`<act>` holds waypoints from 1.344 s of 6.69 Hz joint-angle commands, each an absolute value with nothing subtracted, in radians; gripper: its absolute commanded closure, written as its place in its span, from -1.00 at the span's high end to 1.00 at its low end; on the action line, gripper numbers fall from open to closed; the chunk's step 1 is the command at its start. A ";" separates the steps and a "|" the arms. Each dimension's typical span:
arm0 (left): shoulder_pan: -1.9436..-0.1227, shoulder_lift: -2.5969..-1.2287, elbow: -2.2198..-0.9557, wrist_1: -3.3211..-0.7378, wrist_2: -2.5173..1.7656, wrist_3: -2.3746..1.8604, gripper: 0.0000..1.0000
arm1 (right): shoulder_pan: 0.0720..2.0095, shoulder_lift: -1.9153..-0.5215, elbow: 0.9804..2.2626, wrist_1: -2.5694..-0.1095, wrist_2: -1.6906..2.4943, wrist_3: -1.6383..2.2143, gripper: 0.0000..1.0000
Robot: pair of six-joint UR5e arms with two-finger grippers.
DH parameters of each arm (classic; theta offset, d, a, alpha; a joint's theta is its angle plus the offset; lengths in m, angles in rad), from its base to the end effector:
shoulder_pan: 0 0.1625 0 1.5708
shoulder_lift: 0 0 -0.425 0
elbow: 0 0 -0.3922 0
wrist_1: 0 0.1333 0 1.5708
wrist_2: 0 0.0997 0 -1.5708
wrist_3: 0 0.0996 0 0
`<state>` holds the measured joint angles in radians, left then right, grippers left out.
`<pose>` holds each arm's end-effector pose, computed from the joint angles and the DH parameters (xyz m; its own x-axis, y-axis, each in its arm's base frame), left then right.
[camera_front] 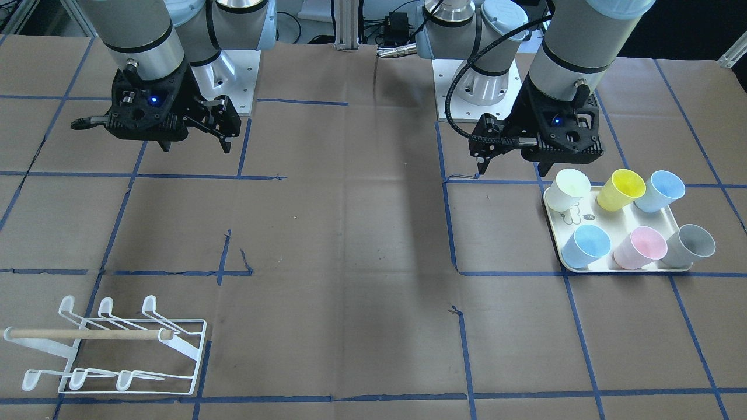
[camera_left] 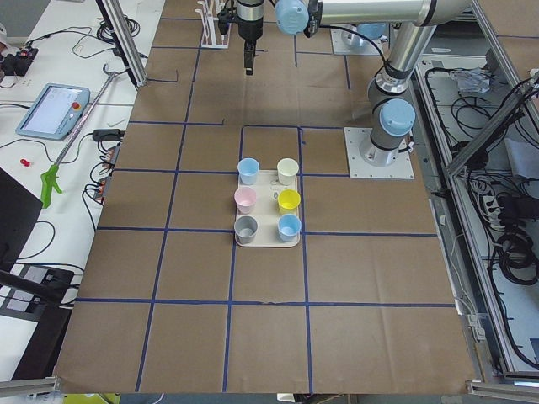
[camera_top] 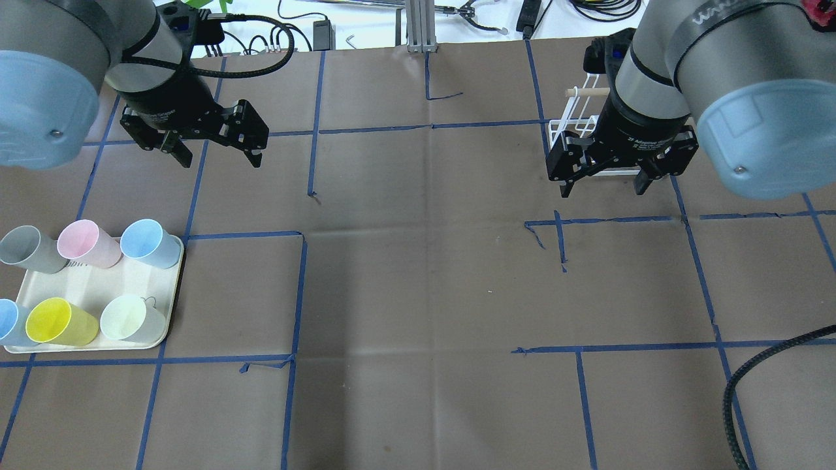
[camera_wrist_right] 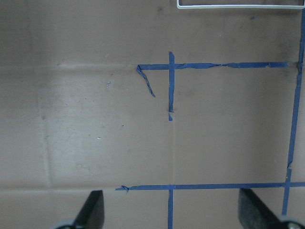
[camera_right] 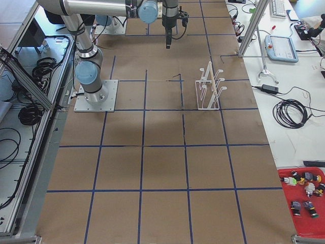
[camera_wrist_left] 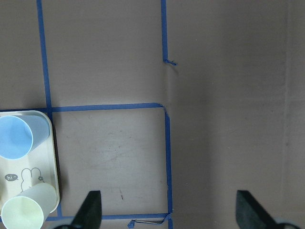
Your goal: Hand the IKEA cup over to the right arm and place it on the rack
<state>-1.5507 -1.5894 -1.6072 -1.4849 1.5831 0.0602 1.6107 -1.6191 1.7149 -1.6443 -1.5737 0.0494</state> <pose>-0.1220 -0.5048 0.4694 -0.9991 0.0397 -0.0141 0.0401 0.9987 -0.0301 0.1515 -0.4617 0.4477 -0.9999 0.0094 0.0040 0.0095 0.9997 0.0221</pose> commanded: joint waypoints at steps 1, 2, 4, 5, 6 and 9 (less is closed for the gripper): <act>-1.549 -1.588 -1.609 -1.480 1.583 0.074 1.00 | 1.611 -1.618 1.715 -1.644 -1.574 0.051 1.00; -1.542 -1.586 -1.609 -1.479 1.585 0.093 1.00 | 1.611 -1.618 1.715 -1.644 -1.574 0.051 1.00; -1.363 -1.585 -1.612 -1.479 1.579 0.295 1.00 | 1.611 -1.618 1.713 -1.644 -1.574 0.051 1.00; -1.259 -1.586 -1.626 -1.477 1.578 0.375 1.00 | 1.611 -1.618 1.713 -1.644 -1.572 0.051 1.00; -1.197 -1.589 -1.647 -1.470 1.575 0.479 1.00 | 1.611 -1.618 1.713 -1.644 -1.574 0.051 1.00; -1.172 -1.614 -1.728 -1.324 1.575 0.489 1.00 | 1.611 -1.618 1.713 -1.646 -1.572 0.051 1.00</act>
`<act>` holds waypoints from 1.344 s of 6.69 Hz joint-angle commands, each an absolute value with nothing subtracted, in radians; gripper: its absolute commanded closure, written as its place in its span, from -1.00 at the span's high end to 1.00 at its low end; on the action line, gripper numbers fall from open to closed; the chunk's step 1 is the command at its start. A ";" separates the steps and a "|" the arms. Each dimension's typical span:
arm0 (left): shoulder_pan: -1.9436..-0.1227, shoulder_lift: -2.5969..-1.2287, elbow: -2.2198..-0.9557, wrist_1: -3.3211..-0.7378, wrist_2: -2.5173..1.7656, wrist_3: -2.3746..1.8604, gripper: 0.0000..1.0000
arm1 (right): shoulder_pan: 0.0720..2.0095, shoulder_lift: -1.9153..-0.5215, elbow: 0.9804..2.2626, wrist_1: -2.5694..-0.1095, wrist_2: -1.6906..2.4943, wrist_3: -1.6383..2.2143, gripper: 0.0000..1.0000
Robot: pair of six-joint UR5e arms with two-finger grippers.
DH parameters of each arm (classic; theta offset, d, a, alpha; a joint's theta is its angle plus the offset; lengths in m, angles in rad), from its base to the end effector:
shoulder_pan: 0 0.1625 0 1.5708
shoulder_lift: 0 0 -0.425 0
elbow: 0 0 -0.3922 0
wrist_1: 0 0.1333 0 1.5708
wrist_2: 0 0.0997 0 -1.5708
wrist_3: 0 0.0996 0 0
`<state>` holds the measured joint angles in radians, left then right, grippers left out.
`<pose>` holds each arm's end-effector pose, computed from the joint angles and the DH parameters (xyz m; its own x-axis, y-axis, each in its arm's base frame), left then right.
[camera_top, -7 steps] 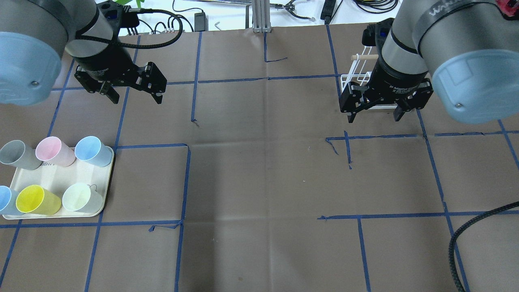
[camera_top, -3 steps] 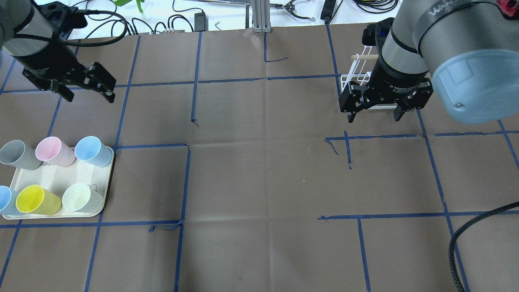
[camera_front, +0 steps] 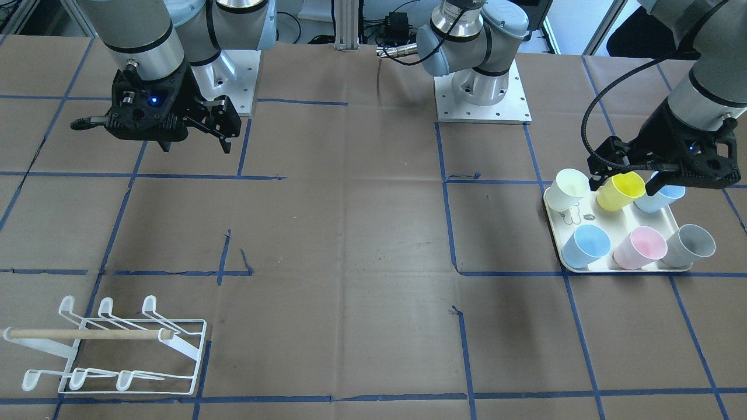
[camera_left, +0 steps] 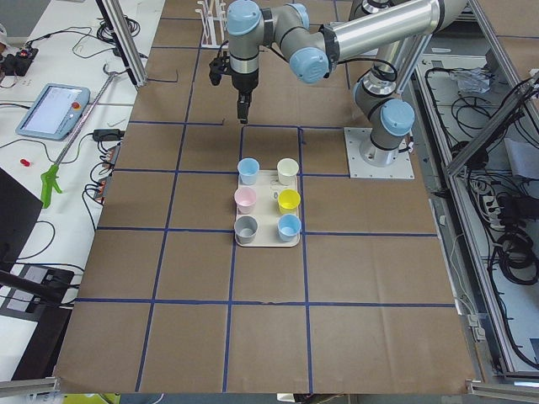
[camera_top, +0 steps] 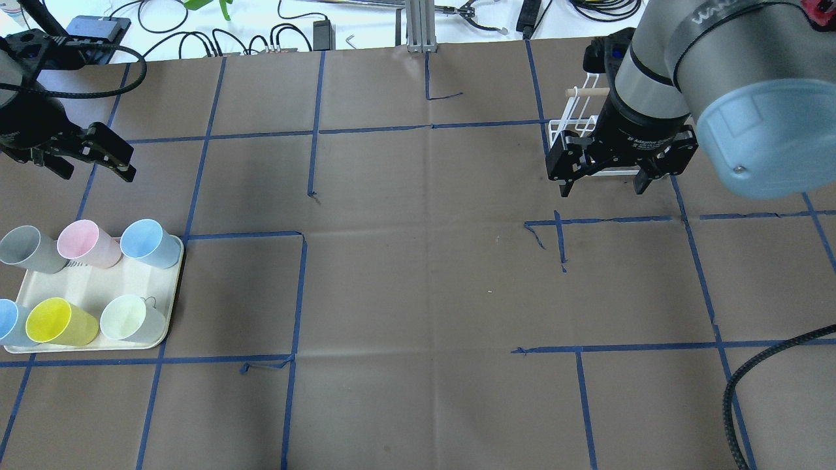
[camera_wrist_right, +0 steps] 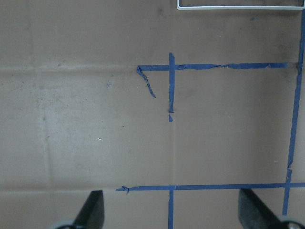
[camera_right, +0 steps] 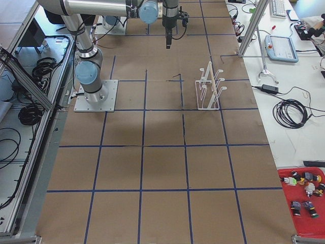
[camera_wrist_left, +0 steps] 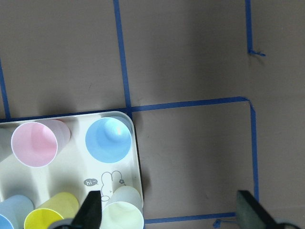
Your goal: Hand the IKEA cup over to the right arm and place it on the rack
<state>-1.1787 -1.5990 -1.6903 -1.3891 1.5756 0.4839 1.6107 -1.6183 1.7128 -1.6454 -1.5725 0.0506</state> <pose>0.0694 -0.5155 0.4335 -0.9956 0.0913 -0.0201 0.0918 0.9954 -0.0278 0.1517 -0.4623 0.4484 -0.9999 0.0107 0.0027 0.0107 0.9997 0.0198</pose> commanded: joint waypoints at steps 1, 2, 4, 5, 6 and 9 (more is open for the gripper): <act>-1.166 -1.641 -1.773 -1.239 1.574 0.491 1.00 | 1.611 -1.618 1.713 -1.646 -1.572 0.051 1.00; -1.166 -1.679 -1.814 -1.148 1.574 0.492 1.00 | 1.611 -1.618 1.713 -1.646 -1.572 0.051 1.00; -1.166 -1.768 -1.882 -1.008 1.574 0.488 1.00 | 1.611 -1.617 1.713 -1.646 -1.572 0.051 1.00; -1.166 -1.791 -1.905 -0.982 1.575 0.482 1.00 | 1.611 -1.617 1.713 -1.644 -1.572 0.051 1.00; -1.164 -1.795 -1.934 -0.983 1.575 0.470 1.00 | 1.611 -1.617 1.715 -1.646 -1.572 0.051 1.00; -1.134 -1.807 -1.948 -0.985 1.582 0.468 1.00 | 1.611 -1.617 1.715 -1.644 -1.572 0.051 1.00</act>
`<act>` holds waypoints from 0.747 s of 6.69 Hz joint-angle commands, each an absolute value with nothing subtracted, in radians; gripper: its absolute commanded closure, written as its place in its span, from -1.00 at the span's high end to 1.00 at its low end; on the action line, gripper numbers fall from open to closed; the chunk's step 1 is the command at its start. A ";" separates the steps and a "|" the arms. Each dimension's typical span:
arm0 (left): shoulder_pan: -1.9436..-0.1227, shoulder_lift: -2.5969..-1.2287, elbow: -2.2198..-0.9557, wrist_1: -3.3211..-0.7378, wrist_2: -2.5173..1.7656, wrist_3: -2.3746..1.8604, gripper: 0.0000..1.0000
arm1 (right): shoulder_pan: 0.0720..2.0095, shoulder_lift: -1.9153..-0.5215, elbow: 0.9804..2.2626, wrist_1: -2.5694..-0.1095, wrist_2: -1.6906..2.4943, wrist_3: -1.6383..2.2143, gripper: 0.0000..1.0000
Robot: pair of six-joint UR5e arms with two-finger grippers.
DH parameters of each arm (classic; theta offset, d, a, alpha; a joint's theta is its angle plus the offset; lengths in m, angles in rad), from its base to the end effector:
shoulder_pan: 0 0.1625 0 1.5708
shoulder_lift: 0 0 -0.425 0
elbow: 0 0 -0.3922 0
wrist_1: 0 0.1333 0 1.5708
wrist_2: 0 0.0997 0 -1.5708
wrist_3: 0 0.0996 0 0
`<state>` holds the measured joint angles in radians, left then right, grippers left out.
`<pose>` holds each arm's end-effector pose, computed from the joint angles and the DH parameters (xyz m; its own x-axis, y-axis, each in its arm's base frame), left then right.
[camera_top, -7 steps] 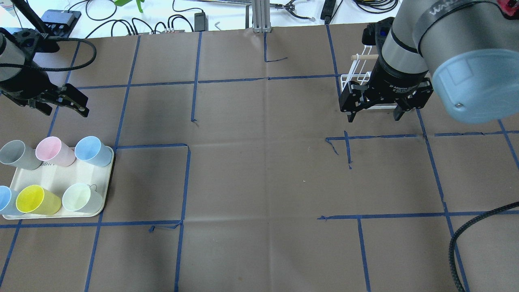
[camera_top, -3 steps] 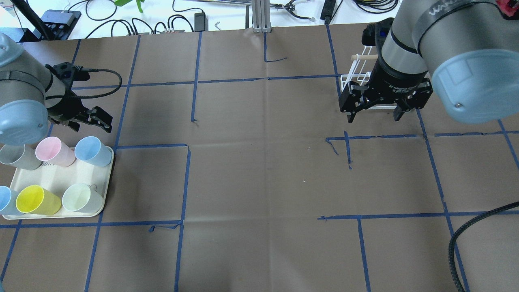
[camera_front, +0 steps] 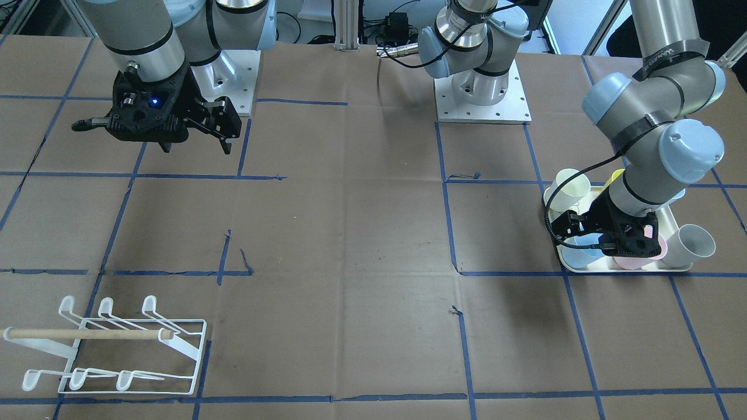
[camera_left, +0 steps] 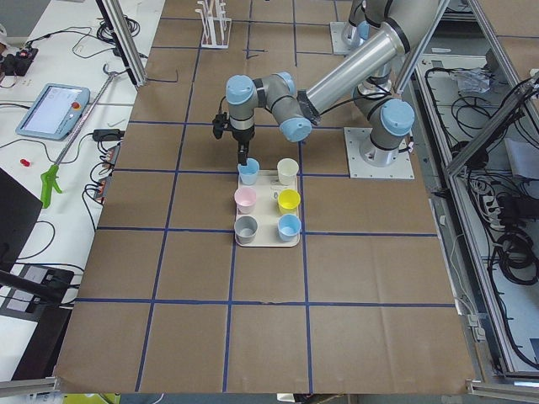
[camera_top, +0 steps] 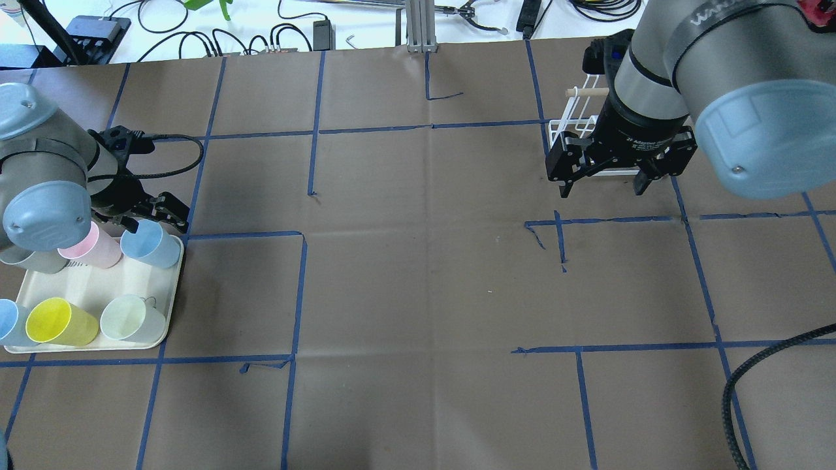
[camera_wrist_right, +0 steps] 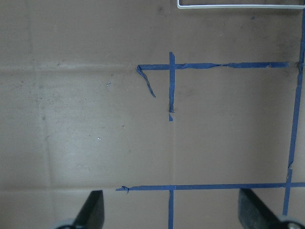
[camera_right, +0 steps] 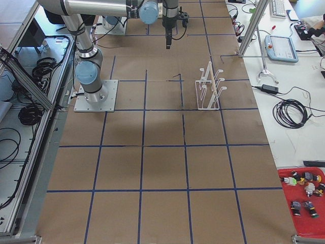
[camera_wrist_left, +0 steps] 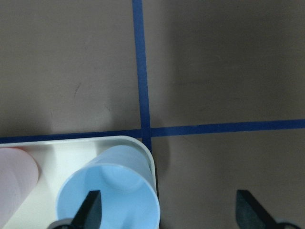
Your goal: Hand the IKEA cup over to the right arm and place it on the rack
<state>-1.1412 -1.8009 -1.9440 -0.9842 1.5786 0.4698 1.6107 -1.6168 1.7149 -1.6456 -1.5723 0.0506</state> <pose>0.0952 -0.5261 0.2525 -0.9992 0.0402 0.0006 0.0403 0.9990 0.0184 0.1517 -0.4624 0.4467 -0.9999 0.0107 0.0027 0.0107 0.9997 0.0232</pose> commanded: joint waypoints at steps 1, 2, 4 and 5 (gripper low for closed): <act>-1.132 -1.809 -1.954 -0.985 1.583 0.468 0.99 | 1.611 -1.618 1.715 -1.646 -1.572 0.051 1.00; -1.132 -1.809 -1.959 -0.985 1.585 0.451 0.96 | 1.611 -1.618 1.715 -1.646 -1.572 0.051 1.00; -1.132 -1.827 -1.956 -0.982 1.635 0.451 0.16 | 1.611 -1.618 1.715 -1.646 -1.572 0.051 1.00; -1.131 -1.847 -1.950 -0.980 1.653 0.453 -0.34 | 1.611 -1.618 1.715 -1.646 -1.572 0.051 1.00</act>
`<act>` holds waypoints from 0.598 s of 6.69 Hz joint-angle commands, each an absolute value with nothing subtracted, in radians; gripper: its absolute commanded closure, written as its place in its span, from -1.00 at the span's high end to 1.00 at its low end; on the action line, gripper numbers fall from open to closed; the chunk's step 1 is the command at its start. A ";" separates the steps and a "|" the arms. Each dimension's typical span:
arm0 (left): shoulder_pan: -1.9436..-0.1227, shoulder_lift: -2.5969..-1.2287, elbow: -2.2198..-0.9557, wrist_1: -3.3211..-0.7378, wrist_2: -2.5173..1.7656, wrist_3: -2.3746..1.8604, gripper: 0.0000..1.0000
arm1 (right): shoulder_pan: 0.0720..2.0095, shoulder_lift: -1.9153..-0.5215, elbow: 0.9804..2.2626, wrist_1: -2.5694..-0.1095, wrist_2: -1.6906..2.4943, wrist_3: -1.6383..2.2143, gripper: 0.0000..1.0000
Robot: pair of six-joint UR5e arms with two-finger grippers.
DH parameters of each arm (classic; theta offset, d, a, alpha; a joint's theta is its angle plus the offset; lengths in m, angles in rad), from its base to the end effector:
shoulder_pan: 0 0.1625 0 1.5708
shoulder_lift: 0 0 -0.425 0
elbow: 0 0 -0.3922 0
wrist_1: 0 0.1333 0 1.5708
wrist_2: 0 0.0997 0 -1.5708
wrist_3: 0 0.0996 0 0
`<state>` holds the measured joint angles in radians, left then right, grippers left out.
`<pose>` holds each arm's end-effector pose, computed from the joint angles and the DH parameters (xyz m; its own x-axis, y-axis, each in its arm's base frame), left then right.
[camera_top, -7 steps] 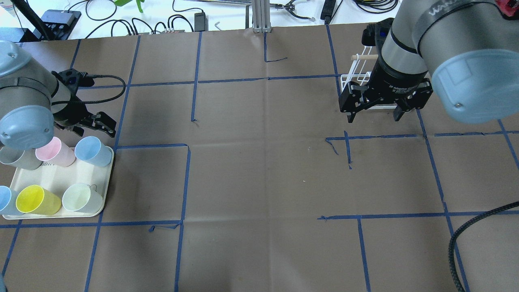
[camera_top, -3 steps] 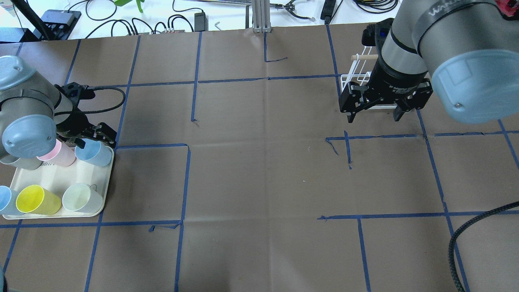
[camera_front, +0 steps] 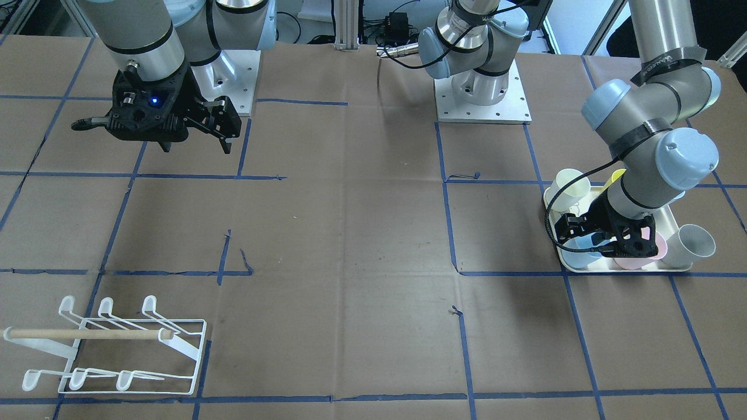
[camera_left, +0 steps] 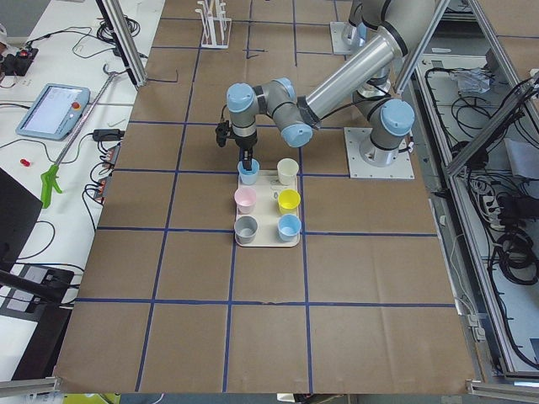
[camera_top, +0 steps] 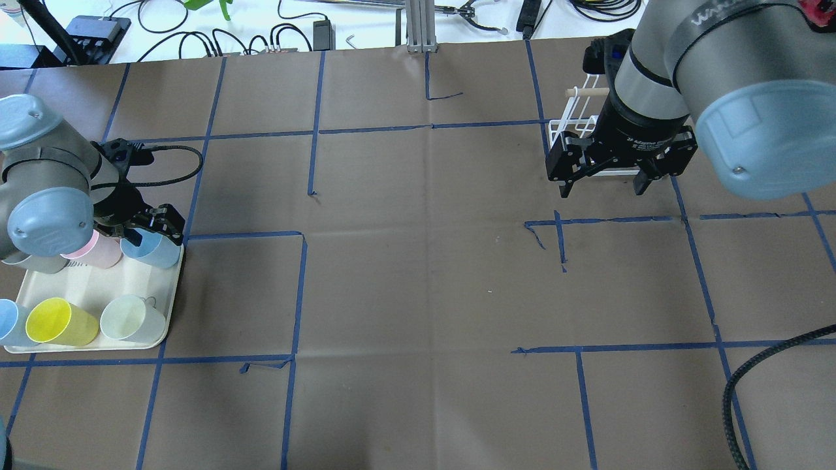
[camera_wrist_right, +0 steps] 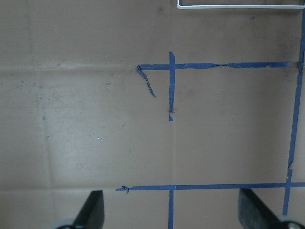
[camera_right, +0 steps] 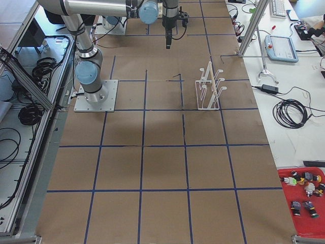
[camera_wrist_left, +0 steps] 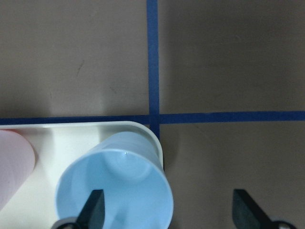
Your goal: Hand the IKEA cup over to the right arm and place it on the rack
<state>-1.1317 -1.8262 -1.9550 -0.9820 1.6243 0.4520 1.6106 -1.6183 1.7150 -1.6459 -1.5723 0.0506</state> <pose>0.1038 -0.5220 0.2352 -0.9996 0.0151 -0.0259 0.0133 0.9975 0.0690 0.1517 -0.4620 0.4474 -0.9999 0.0108 0.0026 0.0108 0.9997 0.0215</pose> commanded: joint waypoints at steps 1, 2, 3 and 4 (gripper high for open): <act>-1.131 -1.848 -1.944 -0.982 1.654 0.448 -0.81 | 1.611 -1.618 1.715 -1.644 -1.572 0.051 1.00; -1.132 -1.836 -1.941 -0.980 1.652 0.442 -1.00 | 1.611 -1.618 1.715 -1.644 -1.572 0.051 1.00; -1.135 -1.827 -1.924 -0.980 1.646 0.442 -1.00 | 1.611 -1.617 1.715 -1.646 -1.572 0.051 1.00; -1.137 -1.804 -1.881 -0.997 1.646 0.446 -1.00 | 1.611 -1.617 1.715 -1.646 -1.572 0.051 1.00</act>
<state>-1.1343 -1.8257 -1.9197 -0.9841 1.6477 0.4436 1.6107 -1.6174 1.7150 -1.6455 -1.5723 0.0506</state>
